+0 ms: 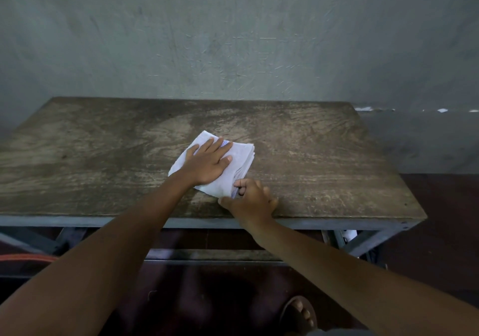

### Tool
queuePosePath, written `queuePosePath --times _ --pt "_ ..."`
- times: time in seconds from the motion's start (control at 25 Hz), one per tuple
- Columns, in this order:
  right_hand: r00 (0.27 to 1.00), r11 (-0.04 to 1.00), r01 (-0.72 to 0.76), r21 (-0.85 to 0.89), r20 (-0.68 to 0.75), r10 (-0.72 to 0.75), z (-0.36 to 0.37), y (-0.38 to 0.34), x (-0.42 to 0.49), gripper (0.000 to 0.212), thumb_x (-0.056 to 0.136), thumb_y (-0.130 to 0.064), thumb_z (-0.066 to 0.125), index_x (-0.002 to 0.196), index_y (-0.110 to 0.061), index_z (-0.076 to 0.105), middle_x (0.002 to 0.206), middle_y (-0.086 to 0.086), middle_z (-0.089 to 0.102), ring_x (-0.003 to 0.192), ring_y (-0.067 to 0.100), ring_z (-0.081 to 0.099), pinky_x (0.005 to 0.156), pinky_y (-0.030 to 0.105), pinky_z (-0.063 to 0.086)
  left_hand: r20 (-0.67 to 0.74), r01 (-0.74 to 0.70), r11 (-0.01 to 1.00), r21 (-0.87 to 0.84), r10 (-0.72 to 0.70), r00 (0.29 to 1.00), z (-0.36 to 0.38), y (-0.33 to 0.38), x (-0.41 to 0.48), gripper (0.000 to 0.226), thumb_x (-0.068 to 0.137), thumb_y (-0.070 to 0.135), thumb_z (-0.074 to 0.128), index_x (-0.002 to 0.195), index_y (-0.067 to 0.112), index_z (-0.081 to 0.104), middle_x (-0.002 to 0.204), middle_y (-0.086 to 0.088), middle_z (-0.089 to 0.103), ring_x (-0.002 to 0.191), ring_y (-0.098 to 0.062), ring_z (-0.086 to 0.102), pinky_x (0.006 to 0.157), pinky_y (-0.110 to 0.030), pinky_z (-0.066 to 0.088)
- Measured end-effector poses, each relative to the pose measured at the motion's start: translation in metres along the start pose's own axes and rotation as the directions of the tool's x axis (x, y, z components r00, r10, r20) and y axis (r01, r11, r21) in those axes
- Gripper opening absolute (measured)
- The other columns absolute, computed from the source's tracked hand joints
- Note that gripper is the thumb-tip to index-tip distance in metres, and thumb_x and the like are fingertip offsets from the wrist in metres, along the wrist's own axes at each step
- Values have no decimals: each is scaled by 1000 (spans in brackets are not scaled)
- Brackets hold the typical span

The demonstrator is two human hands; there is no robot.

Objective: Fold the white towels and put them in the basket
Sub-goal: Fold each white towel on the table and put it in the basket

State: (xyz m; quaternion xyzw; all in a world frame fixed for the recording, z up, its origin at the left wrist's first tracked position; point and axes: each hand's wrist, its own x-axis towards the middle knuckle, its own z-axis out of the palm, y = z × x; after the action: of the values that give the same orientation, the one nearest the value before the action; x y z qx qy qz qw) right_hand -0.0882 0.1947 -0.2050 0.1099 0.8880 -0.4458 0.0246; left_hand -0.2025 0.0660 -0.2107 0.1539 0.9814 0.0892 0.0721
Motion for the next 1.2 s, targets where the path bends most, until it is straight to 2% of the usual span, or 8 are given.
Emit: queuePosePath --times 0.2,0.52,0.72,0.84,0.92,0.96,1.08,1.2 --pt "998 1000 -5 7 56 4 -4 -6 -2 32 76 -44 67 105 -33 60 117 -8 45 118 16 30 88 30 5 41 8 999 52 -10 999 -11 8 8 60 93 59 26 147 36 15 158 8 11 146 -15 7 114 -47 9" --pt "968 969 54 -240 252 9 -16 -9 -6 31 78 -40 62 109 -33 59 127 2 35 124 27 25 110 45 10 -57 37 998 50 -34 998 7 10 6 63 93 62 18 148 33 12 159 6 5 146 -15 1 115 -48 2" --pt "962 974 30 -226 270 33 -22 -4 2 7 82 -28 55 86 -29 61 113 0 39 116 24 32 103 41 28 -74 38 999 4 -38 997 9 7 8 63 91 64 20 147 35 16 158 8 7 146 -13 1 115 -50 0" --pt "970 983 14 -184 240 31 -17 -3 6 14 79 -20 53 70 -29 54 108 -2 43 114 22 34 98 35 27 -187 -66 958 -279 13 982 2 5 2 47 96 46 34 137 25 43 147 2 39 139 -17 29 114 -42 18" --pt "993 998 -52 -25 105 54 -16 -2 10 9 74 -23 48 65 -26 47 100 -2 49 112 22 37 85 30 16 -413 -206 782 -588 -72 908 -7 0 -12 30 95 26 43 116 16 62 121 -4 62 115 -22 55 101 -36 38" --pt "998 996 -62 70 3 62 -18 -2 14 4 69 -24 46 65 -24 43 98 -1 53 111 23 39 81 30 13 -510 -225 769 -598 -148 848 -11 -5 -20 27 93 20 44 109 15 65 113 -5 65 106 -24 59 95 -36 41" --pt "952 985 159 -67 -252 -171 -19 -15 33 8 76 -17 50 77 -24 46 98 0 55 107 24 41 75 27 12 -522 114 855 -507 -409 748 -9 -26 -53 24 89 26 45 103 20 64 107 -2 64 104 -25 55 94 -40 33" --pt "877 814 389 -432 -98 -471 -3 -43 58 25 86 -29 45 107 -19 53 114 2 54 112 25 41 82 31 17 -253 381 774 -506 -555 793 0 -44 -81 24 85 39 54 96 21 66 99 -3 65 106 -26 54 92 -40 32"
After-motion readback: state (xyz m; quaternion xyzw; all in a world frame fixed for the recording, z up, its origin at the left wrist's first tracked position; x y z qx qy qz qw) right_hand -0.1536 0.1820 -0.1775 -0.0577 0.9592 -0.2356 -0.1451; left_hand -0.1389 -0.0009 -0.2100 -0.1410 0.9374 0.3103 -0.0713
